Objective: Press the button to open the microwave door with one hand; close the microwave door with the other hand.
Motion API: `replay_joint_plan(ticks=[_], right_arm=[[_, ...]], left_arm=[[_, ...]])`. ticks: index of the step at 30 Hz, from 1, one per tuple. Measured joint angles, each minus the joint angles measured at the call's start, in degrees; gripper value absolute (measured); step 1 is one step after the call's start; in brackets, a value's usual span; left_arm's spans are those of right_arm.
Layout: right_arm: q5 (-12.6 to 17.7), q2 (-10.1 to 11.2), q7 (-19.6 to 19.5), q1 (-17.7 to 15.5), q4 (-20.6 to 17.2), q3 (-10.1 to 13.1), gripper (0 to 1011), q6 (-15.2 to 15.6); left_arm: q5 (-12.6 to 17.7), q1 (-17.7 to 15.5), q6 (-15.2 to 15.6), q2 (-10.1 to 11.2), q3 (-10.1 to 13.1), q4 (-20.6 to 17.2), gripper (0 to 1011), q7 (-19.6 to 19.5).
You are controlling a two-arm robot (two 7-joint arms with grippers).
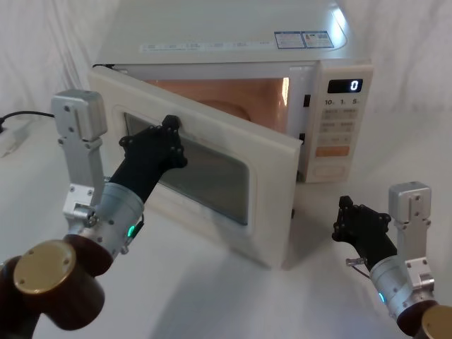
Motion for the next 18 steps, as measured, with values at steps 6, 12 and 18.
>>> replay_joint_plan(ticks=[6,12,18], right_arm=[[0.0,0.0,0.0,0.0,0.0,0.0,0,0.0],[0.0,0.0,0.0,0.0,0.0,0.0,0,0.0],[0.0,0.0,0.0,0.0,0.0,0.0,0,0.0]], left_arm=[[0.75,-2.04,-0.28,-1.03,0.58,2.65,0,0.45],[2.2,-4.07,-1.27,-2.05,1.4,5.15,0,0.83],[3.19,-5.88,-1.78,-3.27,1.91,7.59,0,1.03]])
